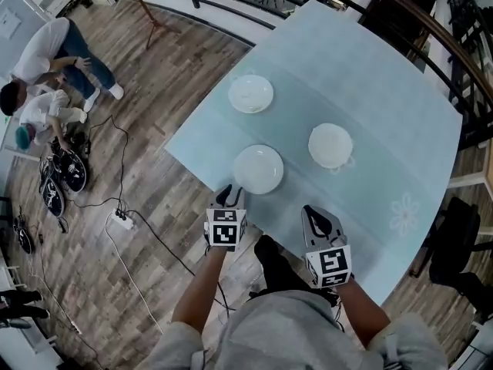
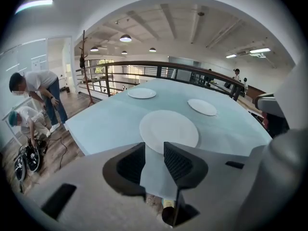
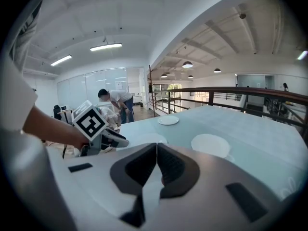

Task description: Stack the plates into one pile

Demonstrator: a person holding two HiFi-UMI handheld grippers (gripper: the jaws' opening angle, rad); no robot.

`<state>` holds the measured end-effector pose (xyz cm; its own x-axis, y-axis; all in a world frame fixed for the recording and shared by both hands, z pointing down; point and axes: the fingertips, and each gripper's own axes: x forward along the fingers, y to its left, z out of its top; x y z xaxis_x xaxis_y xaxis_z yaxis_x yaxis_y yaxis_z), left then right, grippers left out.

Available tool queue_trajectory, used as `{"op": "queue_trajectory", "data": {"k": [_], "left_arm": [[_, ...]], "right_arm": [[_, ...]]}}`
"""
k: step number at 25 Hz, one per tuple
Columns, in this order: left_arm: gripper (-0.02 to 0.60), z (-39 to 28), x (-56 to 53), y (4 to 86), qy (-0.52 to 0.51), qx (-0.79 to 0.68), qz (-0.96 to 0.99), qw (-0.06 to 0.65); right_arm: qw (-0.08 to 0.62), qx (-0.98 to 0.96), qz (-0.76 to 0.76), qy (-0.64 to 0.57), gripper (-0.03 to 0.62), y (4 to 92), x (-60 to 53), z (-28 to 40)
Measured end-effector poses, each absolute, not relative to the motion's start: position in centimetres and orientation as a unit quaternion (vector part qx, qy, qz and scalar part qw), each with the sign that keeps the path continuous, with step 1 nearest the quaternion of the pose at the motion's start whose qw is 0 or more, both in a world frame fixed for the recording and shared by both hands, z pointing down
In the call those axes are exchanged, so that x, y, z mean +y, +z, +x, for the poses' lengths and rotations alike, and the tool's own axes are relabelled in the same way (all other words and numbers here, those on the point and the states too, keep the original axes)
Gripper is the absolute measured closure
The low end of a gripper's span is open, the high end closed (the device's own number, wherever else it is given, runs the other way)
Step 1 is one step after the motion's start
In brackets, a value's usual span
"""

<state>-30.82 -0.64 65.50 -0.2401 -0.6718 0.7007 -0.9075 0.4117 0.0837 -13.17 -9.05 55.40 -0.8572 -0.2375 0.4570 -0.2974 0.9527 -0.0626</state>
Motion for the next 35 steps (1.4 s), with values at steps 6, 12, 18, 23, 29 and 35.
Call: {"op": "queue_trajectory", "data": {"k": [6, 12, 18, 23, 29, 35], "left_arm": [[0.459, -31.7, -1.3, 68.1, 0.154, -0.763, 0.495, 0.387], [0.465, -32.6, -1.3, 68.1, 0.128, -0.759, 0.488, 0.412], [0.468, -31.6, -2.1, 68.3, 0.070, -0.729, 0.498, 0.464], [0.465, -31.6, -2.4, 68.9, 0.082, -0.721, 0.498, 0.474], [0.480, -31.6, -3.2, 68.6, 0.080, -0.716, 0.508, 0.473], [0.528, -32.5, -3.8, 66.7, 0.038, -0.707, 0.527, 0.470]], "right_arm": [[0.236, -0.957, 0.146, 0.084, 0.568, 57.0, -9.2, -13.8], [0.247, -0.951, 0.154, 0.103, 0.568, 58.2, -8.8, -14.5], [0.250, -0.946, 0.170, 0.120, 0.568, 58.4, -9.4, -15.1], [0.250, -0.942, 0.185, 0.128, 0.568, 58.3, -10.2, -15.6], [0.248, -0.940, 0.195, 0.129, 0.568, 58.3, -10.9, -16.3], [0.241, -0.935, 0.232, 0.116, 0.568, 56.9, -12.3, -15.8]]}}
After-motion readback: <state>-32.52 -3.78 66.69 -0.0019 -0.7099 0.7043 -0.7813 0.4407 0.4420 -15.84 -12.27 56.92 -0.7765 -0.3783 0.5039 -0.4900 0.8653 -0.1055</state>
